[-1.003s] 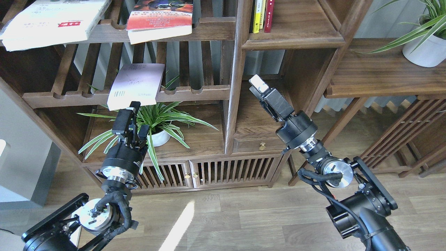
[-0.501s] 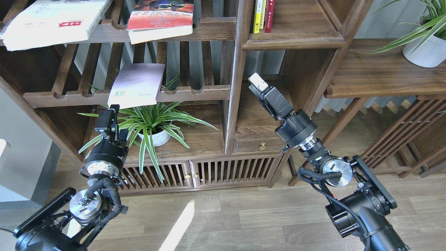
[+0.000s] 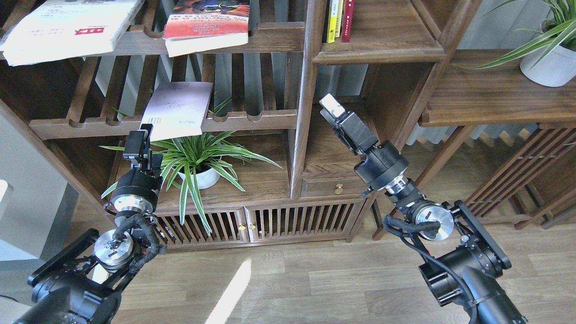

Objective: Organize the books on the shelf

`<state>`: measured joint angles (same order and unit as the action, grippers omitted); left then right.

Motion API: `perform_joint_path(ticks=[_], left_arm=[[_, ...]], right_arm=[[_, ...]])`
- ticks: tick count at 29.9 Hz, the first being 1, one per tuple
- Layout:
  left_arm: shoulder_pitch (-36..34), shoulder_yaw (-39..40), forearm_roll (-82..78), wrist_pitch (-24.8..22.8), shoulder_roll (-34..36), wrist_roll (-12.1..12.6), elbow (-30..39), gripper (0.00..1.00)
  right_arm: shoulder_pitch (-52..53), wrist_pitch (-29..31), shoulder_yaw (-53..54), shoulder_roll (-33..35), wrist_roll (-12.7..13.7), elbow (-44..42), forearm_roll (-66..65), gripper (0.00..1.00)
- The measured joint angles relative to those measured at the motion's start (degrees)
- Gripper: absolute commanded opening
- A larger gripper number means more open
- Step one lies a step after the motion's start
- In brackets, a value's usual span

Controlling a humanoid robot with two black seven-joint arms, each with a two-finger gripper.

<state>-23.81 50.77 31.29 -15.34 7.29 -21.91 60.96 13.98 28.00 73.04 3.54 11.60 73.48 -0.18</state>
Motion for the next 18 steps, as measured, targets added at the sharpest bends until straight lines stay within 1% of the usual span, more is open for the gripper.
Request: perform_joint_path(ticks=[7,12,18], left_arm=[[-3.67,-0.05,-0.02,0.05,-3.89,0.16,-6.49,0.98],[-5.87,-0.06,-0.07,0.05,-5.14,0.44,-10.18,0.98],[-7.95,0.04,-0.02,0.04,-5.53,2.57,-13.08,0.98]], right_arm=[[0.00,0.00,-0.09,-0.01,0.00,0.00,0.00,0.99],[0.00,0.00,-0.09,0.06,0.00,0.00,0.00,0.99],[0.00,0.00,-0.09,0.04,0.00,-0.04,0.00,0.99]])
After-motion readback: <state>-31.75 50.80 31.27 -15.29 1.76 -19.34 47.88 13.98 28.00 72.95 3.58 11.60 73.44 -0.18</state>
